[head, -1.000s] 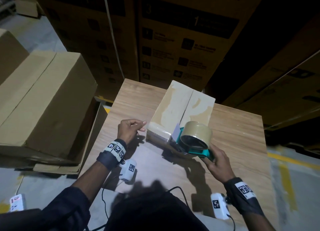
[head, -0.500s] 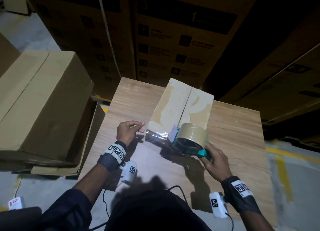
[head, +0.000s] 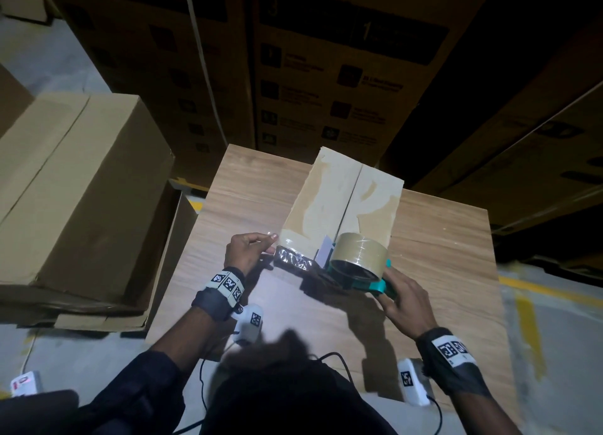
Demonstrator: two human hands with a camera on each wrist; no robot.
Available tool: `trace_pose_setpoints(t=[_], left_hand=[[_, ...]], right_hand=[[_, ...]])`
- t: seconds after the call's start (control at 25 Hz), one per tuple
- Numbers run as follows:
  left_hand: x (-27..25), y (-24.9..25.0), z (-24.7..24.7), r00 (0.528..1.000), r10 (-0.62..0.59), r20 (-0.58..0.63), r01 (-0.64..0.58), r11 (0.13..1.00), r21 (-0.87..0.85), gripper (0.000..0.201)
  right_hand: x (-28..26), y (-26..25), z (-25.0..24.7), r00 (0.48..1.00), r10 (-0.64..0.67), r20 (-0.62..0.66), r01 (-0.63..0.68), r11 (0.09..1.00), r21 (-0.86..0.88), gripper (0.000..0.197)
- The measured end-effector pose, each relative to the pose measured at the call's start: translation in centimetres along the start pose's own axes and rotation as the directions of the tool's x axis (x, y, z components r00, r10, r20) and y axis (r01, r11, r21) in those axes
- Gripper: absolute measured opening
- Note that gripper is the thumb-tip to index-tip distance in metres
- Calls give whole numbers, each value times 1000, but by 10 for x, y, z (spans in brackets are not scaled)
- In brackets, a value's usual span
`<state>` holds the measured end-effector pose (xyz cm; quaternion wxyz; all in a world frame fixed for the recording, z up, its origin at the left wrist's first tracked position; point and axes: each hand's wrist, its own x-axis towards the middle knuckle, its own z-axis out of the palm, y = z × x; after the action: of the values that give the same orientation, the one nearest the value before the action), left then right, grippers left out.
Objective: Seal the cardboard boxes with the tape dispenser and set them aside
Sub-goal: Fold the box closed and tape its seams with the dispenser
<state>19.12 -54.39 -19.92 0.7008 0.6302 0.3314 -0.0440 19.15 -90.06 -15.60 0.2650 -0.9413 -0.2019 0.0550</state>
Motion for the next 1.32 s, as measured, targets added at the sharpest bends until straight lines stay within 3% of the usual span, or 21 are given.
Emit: trace_pose_setpoints(t=[0.12,0.28,0.36,0.4,0.44,0.52,0.64,0.8,0.88,0.92,0.96,1.0,1.04,1.08,1.2,1.32], left_hand=[[1,-10,4,1000,-27,6,27,996,-88,49],[-1,-25,4,992,-114,-47,110,991,-70,51],[-2,-46,0,975,-198,-100,190,978,-83,77],[-5,-57,-4,971,-203,-125,202,979,-20,86],[-8,-64,-8,976,-164,-146,182,975,124,82],[-20,-65,-6,986,29,-165,25,948,318,60],[-38,-46,7,948,317,9,-300,885,356,77],[-38,-22,23,908,398,130,-414,814,407,73],[-37,-15,25,871,478,114,-452,686,570,75],[-36,-15,25,832,531,160,-484,555,676,80],[-34,-19,24,771,577,268,-531,350,772,83],[-30,-21,23,696,600,395,-586,157,795,84],[-26,-23,22,635,585,504,-643,39,765,85],[-26,-21,21,600,563,569,-691,5,723,84],[-22,-15,16,573,537,619,-734,1,679,67],[-16,-20,8,592,484,644,-722,-37,691,84]], right_hand=[[1,0,0,1000,-2,2,2,1000,2,65],[1,1,1,1000,-1,12,1,1000,-21,65],[1,2,1,1000,3,20,-3,1000,-27,68],[1,2,2,1000,-1,23,2,1000,-29,68],[1,1,3,1000,-4,20,4,999,-34,68],[1,0,3,1000,-4,17,5,999,-52,67],[0,2,5,1000,1,18,0,999,-45,66],[0,3,4,1000,10,20,-10,999,-36,67],[0,0,3,1000,2,14,-2,1000,-28,65],[0,0,2,1000,0,17,0,1000,-25,64],[0,0,1,1000,2,19,-1,1000,-26,63],[1,-1,0,1000,6,20,-5,1000,-31,62],[1,-1,-1,1000,10,21,-9,999,-37,62],[1,-1,-1,1000,12,23,-12,999,-35,61],[0,-4,-7,1000,1,21,0,1000,-16,61],[-2,-10,-17,1000,-6,17,6,1000,10,61]])
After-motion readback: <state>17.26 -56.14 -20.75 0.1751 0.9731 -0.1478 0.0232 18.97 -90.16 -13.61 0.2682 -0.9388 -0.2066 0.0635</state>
